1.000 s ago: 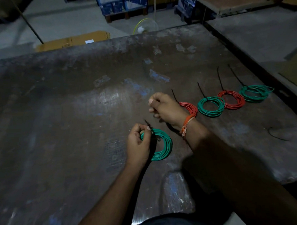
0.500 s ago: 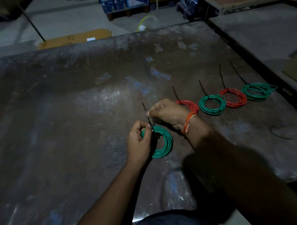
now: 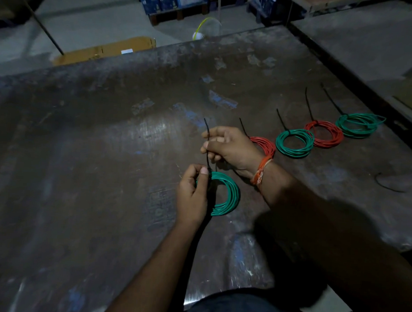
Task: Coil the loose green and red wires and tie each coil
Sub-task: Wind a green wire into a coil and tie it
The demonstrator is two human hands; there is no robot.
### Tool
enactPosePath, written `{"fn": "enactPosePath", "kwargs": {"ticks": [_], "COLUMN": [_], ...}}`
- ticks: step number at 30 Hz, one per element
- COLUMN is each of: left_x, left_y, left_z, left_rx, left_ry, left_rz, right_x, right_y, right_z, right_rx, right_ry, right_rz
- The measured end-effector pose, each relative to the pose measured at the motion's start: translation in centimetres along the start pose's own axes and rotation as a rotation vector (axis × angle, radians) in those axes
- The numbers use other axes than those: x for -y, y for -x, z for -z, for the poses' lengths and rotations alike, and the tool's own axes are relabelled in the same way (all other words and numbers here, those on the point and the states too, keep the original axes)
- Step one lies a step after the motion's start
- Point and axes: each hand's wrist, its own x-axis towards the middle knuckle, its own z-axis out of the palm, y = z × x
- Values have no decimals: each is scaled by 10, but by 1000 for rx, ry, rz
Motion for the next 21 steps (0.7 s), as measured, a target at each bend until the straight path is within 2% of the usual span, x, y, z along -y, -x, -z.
{"fn": "enactPosePath", "kwargs": {"ticks": [3,9,17,21], "left_x": [-6,-15,-14,-15], "left_y": [2,5,3,3], "left_z": [-1,-4,-8,-10], "left_rx": [-4,-12,-32,-45], "left_ry": [-37,-78,-102,-79], "left_rz": [-33,-60,-61,-48], "right_x": [-5,-17,-21,-28], "right_y": [-1,-7,-8,-12], "right_z": [4,6,4,-1], "right_rx": [27,-35,-82,-174], "right_ry": [102,355,334,318], "right_rz": [30,144,115,133]}}
